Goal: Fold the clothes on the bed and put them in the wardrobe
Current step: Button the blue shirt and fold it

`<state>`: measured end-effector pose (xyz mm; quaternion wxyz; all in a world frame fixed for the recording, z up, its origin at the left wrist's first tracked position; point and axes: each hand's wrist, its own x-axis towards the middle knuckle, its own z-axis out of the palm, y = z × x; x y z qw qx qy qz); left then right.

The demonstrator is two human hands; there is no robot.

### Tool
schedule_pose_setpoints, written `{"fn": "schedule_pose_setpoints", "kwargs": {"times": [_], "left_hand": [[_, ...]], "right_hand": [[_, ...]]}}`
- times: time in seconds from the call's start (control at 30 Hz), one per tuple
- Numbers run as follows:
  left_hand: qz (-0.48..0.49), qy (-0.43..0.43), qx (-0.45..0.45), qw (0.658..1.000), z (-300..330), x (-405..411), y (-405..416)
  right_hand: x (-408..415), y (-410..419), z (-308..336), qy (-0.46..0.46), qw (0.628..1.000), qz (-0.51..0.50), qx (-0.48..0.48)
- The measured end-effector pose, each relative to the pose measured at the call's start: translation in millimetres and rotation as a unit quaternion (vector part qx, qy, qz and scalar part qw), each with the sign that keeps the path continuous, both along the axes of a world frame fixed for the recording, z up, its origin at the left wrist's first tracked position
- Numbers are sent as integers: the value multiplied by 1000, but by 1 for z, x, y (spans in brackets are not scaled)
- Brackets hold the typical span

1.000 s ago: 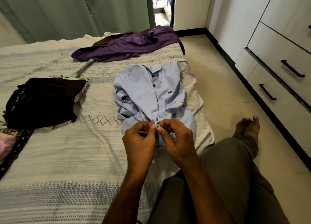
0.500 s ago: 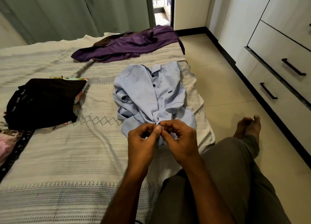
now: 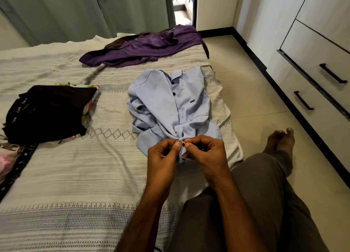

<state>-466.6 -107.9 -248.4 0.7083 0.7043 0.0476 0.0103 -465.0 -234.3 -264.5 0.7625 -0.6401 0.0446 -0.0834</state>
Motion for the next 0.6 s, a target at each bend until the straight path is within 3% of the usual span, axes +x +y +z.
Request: {"fn": "schedule_pose_setpoints", "kwargs": {"times": [0.17,0.4,0.6], "left_hand": [[14,-8,29,999,-3,0,-1],[-2,-34,79,996,-9,1,-4],[-11,-134,243,961,-10,8,-3]], "right_hand": [[-2,-1,5,29,998,32,55],[0,1,3,27,1000,12,-4],[-1,1,0,18,999,-17,-24]]}}
